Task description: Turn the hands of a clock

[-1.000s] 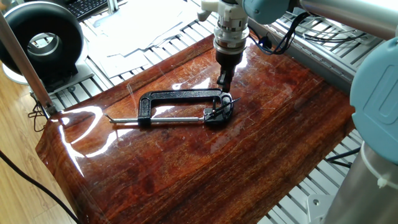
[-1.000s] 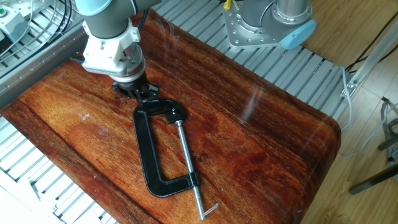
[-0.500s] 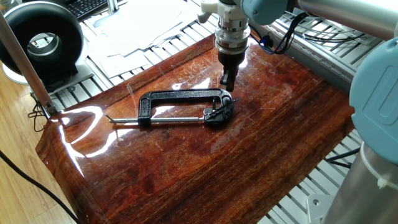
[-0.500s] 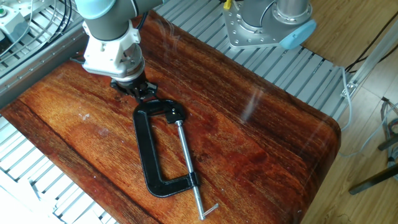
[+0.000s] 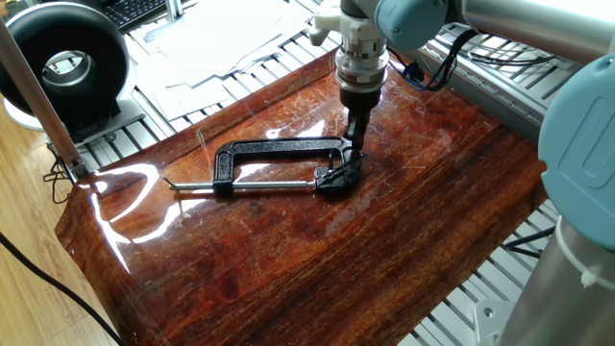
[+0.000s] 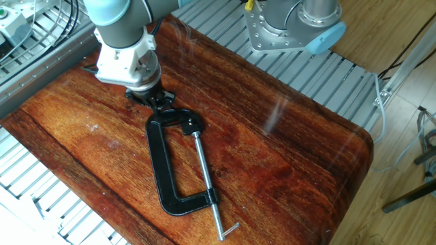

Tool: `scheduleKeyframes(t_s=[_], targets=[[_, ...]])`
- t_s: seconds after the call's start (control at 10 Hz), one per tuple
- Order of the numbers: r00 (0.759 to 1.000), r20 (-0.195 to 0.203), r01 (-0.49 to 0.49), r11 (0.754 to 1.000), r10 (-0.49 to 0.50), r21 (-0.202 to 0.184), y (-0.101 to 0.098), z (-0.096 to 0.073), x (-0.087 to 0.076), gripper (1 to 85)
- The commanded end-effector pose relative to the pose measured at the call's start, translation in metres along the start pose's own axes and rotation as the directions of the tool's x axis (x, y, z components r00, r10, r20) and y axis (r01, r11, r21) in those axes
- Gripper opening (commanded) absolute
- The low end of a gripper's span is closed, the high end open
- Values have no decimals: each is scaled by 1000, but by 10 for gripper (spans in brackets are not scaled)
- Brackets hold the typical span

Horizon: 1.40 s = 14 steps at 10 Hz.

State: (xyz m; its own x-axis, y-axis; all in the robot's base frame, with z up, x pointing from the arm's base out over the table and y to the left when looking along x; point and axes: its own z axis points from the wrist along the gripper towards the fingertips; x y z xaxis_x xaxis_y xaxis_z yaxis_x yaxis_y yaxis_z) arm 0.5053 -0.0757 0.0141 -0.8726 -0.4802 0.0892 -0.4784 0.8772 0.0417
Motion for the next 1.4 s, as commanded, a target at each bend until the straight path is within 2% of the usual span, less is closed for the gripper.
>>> scheduleKeyframes(t_s=[0.0,0.2,0.3,0.6,1.1,1.3], targets=[[1000,4,-4,1000,4,-22,3,3,7,10],[1000,-28,-12,999,11,-37,9,-11,15,10],[999,-32,-13,999,12,-46,11,-15,16,10],[999,-17,-38,997,37,-60,20,-8,16,10],[993,-28,-120,984,118,-134,63,-9,31,10],[987,-35,-159,973,155,-169,78,-12,32,10]])
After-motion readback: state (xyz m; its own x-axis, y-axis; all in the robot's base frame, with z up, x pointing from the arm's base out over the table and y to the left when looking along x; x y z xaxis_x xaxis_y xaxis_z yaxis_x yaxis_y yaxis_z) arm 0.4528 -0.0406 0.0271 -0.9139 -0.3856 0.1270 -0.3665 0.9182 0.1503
